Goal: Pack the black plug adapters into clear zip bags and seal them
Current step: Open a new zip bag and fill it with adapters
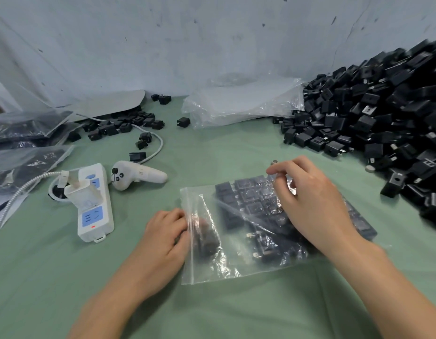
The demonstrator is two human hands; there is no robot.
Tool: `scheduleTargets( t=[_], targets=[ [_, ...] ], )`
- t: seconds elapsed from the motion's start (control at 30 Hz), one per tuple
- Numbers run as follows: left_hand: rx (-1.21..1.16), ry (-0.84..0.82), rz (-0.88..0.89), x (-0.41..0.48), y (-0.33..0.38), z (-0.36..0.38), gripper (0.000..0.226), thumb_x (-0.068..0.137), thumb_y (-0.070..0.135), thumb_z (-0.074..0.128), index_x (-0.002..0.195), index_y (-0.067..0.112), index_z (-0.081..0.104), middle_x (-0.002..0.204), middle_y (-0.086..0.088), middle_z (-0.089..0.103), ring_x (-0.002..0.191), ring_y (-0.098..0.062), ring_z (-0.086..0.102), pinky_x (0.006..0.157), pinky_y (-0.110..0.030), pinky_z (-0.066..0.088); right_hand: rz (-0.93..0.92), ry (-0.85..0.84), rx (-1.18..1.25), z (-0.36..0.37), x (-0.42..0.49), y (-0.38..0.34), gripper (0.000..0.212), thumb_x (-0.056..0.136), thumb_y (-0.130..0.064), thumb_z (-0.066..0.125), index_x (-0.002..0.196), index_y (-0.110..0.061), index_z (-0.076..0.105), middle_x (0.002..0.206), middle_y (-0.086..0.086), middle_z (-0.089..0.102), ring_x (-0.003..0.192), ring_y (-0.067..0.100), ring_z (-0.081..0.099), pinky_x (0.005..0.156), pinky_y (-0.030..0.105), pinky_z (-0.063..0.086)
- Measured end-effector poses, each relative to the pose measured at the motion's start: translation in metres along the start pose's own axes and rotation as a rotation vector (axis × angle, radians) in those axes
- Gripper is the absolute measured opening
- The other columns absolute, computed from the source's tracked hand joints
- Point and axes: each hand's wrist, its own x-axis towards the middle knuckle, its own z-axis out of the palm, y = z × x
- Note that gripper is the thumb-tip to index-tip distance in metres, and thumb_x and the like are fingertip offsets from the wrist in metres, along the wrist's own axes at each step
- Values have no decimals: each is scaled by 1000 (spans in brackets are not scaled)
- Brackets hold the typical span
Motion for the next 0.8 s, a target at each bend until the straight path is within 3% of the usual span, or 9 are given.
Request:
scheduleTargets(
  t=[0.1,0.23,0.33,0.4,0.5,0.57,0.63,0.73,0.8],
  targets=[
    [-35,46,-26,0,-2,-2,28,102,14,40,96,30,62,98,15,58,106,-8,47,99,-30,37,0,0,6,-1,0,1,21,99,-28,49,109,-29,67,108,-13,57,73,4,49,66,31,43],
    [-144,25,-44,-4,-1,-9,9,93,39,60,96,33,67,102,19,63,112,-6,48,96,-21,38,2,5,19,-2,-1,1,21,99,-27,49,109,-29,67,107,-13,57,73,2,47,66,31,43],
    [-167,-47,-26,-5,3,-9,43,66,70,71,103,49,66,108,23,64,115,-1,45,98,-13,33,9,8,16,-2,0,1,22,99,-28,48,109,-29,67,108,-13,57,76,6,50,67,33,46],
    [-145,-57,-27,-2,7,-7,52,58,74,71,104,51,65,108,26,61,115,3,44,108,-27,33,12,9,13,-1,0,1,22,98,-28,48,109,-29,67,107,-13,57,78,9,52,67,34,47],
    [-121,-59,9,0,10,-6,37,69,63,75,103,49,68,111,35,55,118,9,42,118,-47,27,6,8,6,0,0,1,21,98,-28,48,108,-30,67,107,-13,57,77,8,52,67,32,45],
    [-108,-82,19,-1,9,-7,37,81,41,75,112,58,64,120,41,49,127,13,36,123,-44,17,8,7,12,0,0,2,21,98,-28,48,108,-30,67,107,-13,57,77,8,52,67,32,45],
    [-137,-96,-15,-3,5,-8,51,85,34,73,120,66,54,126,44,43,132,18,28,125,-39,11,13,6,22,-1,1,3,22,98,-29,48,108,-30,67,108,-13,57,76,6,52,68,33,46],
    [-173,-91,-99,-2,2,-6,56,69,69,73,121,58,53,120,40,47,133,11,33,121,-39,23,17,9,34,-1,1,3,23,98,-29,47,109,-30,67,109,-14,57,76,5,53,68,34,47],
    [-154,-94,-87,1,4,-4,64,59,81,70,115,51,57,112,34,51,124,6,42,114,-37,33,19,9,31,-1,1,2,23,98,-29,47,109,-31,67,110,-14,57,78,7,54,68,33,46]
  ],
)
